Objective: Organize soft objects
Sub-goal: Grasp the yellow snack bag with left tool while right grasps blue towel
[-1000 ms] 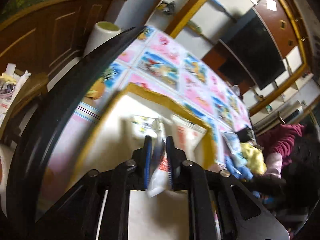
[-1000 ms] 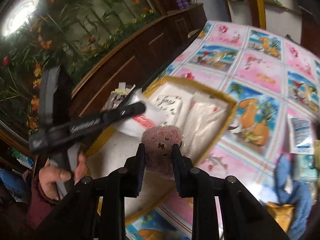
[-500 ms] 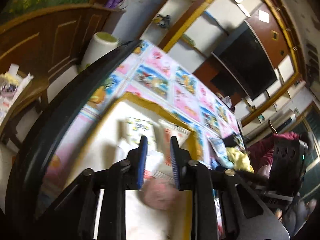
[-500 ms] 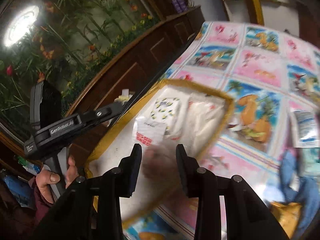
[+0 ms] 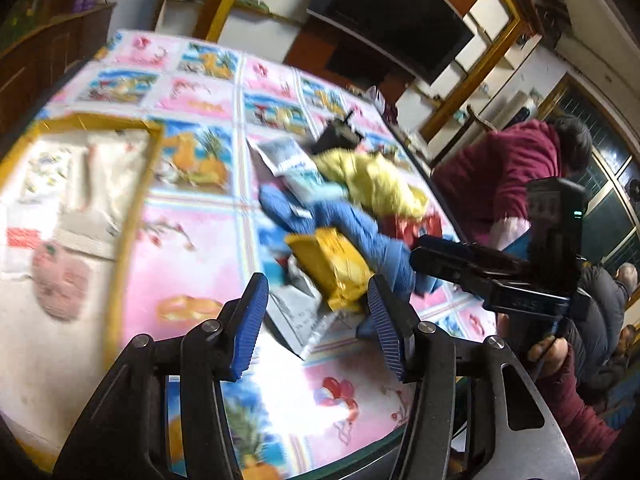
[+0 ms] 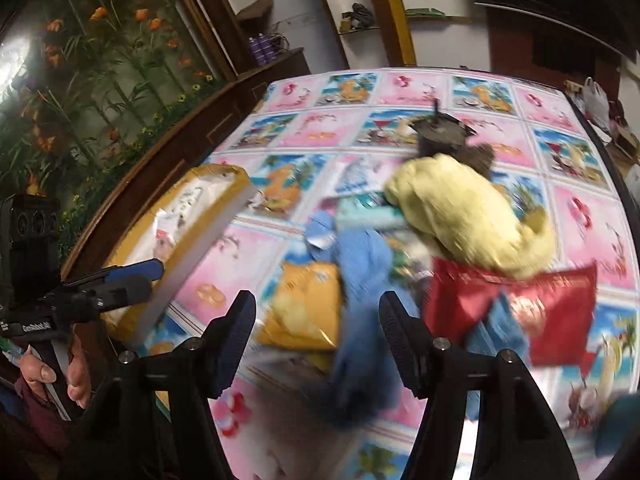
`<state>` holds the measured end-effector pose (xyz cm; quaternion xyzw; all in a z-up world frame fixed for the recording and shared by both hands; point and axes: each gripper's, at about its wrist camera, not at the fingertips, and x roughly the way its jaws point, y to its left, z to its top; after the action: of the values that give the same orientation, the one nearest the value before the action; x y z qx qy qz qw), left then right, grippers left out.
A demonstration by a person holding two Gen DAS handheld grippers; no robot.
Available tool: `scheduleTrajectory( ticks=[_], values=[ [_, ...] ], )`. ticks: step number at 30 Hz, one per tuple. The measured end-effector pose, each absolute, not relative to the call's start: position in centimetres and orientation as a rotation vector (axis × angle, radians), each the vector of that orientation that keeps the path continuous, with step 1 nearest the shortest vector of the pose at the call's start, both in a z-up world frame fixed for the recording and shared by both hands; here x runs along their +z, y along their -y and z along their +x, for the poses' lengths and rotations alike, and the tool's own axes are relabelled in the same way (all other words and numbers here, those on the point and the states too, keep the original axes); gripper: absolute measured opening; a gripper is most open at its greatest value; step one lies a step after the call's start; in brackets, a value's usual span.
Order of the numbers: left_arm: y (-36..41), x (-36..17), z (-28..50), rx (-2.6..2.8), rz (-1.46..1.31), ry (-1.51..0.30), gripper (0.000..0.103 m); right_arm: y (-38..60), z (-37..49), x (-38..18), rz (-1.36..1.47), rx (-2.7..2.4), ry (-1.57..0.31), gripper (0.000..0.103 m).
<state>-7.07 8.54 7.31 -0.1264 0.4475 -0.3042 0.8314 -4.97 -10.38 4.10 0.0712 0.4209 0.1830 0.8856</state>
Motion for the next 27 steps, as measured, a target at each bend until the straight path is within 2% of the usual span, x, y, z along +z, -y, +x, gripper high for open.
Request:
scheduleTrajectory(
  ticks=[12, 13, 15, 16, 27],
  values=[
    [-3.9, 3.8, -3.1, -0.597, -0.408, -1.057, 0.052, 11.5, -6.2, 0.2, 0.103, 0.289, -0.912, 0.064],
    [-3.7, 3.7, -3.0, -0.592, -0.400, -1.060, 0.052, 11.5, -6.0, -0.1, 0.118, 0.294, -0.919, 0.061],
    [-3.4, 3.5, -2.9, -0.587, -0.384, -1.064, 0.052, 11.7, -5.5, -0.8, 0.137, 0.279, -0.933, 0.037],
    [-3.1, 3.3, -2.8, -0.584, -0.380, -1.069, 0.052, 12.0, -5.4, -1.0, 0.153, 0.279, -0.946, 0.032],
    [-0.6, 2.4, -2.7, -0.588, -0.264, -1.075, 0.052, 14.2, -7.6, -1.1, 0.191, 0.275, -0.948, 0.031]
  ],
)
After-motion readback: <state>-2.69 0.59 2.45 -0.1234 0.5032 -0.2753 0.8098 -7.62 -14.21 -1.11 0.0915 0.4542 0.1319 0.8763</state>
